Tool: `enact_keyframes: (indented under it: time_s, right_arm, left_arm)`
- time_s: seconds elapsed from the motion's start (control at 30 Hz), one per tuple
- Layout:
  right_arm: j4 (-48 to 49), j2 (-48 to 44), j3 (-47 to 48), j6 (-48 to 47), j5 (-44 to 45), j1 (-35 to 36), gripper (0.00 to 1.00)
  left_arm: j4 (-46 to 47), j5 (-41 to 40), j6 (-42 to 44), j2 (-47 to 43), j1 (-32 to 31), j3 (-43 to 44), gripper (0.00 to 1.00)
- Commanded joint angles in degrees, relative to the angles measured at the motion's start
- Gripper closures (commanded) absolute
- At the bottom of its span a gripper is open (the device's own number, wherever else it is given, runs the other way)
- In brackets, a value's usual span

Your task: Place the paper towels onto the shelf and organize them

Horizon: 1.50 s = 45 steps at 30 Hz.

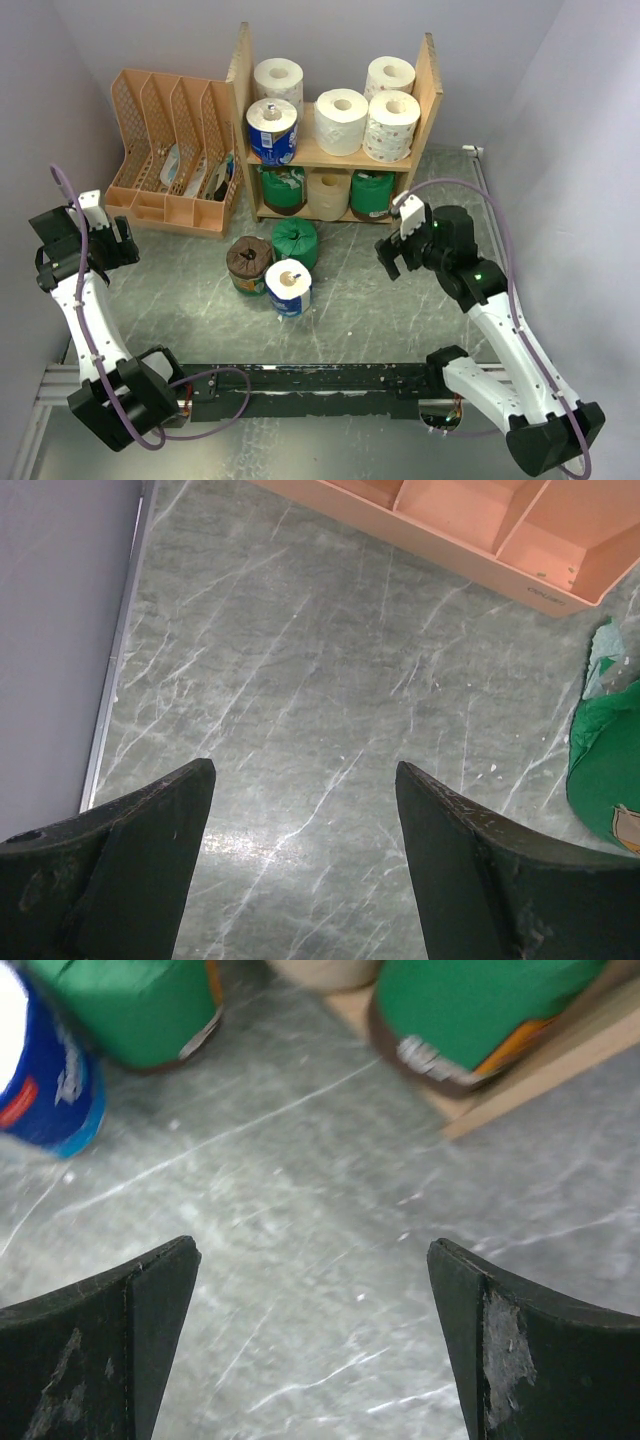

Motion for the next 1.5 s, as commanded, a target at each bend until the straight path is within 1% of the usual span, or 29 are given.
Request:
enact_keyframes:
  time_s: [0.0,0.17,0.3,0.5,0.7,0.83,1.03,1.2,1.27,1.3,1.37,1.47]
  right_arm:
    - [-0.81,-3.18,-5.93,-2.99,-16.45,-2.69,0.0]
    - [-1.24,-4.74,-6.37,-4.32,-21.04,-2.95,0.0]
    - [-1.34,-5.24,-6.97,-4.7,-22.48,-4.08,0.0]
    - [-1.99,-1.91,-7.13,-5.01,-23.32,-5.26,0.0]
    - [-3.2,1.4,-6.9,-5.43,-24.3,-8.23,0.0]
    - [-3.64,2.32,-6.83,-5.63,-24.92,-10.78,0.0]
    - [-3.37,2.92,-7.01,-5.79,-25.49,-12.98,0.0]
    - [-3.82,6.01,-6.03,-6.03,-25.68,-13.55,0.0]
    - [-5.9,8.68,-3.21,-7.22,-26.34,-12.83,0.0]
    - [-7.69,10.45,-0.97,-8.17,-26.0,-10.89,0.0]
    - [-13.14,14.44,5.91,-11.59,-23.85,-6.19,0.0]
    - [-18.96,20.47,14.5,-16.55,-16.75,2.19,0.0]
  left_arm:
    - [0.62,0.49,0.33,-0.5,0.76,-0.46,0.15]
    - [0.56,1.06,0.71,-0.75,0.74,-0.52,0.15]
    - [0.63,0.89,0.82,0.12,0.74,-0.51,0.15]
    - [0.18,2.61,1.5,1.51,0.79,-0.46,0.13]
    - [-0.33,7.06,3.35,-1.79,0.81,-0.44,0.12]
    - [-1.08,9.38,4.26,-1.87,0.8,-0.18,0.13]
    - [-1.03,9.18,4.11,-0.74,0.51,-0.17,0.14]
    - [-0.91,8.24,3.72,0.49,0.37,-0.18,0.16]
    - [-1.25,8.67,4.25,0.32,0.39,-0.08,0.16]
    - [-1.16,8.83,4.32,0.0,0.45,-0.14,0.16]
    - [-1.0,8.73,4.27,-0.28,0.41,-0.23,0.15]
    - [-0.77,7.78,3.89,-0.04,0.39,-0.45,0.15]
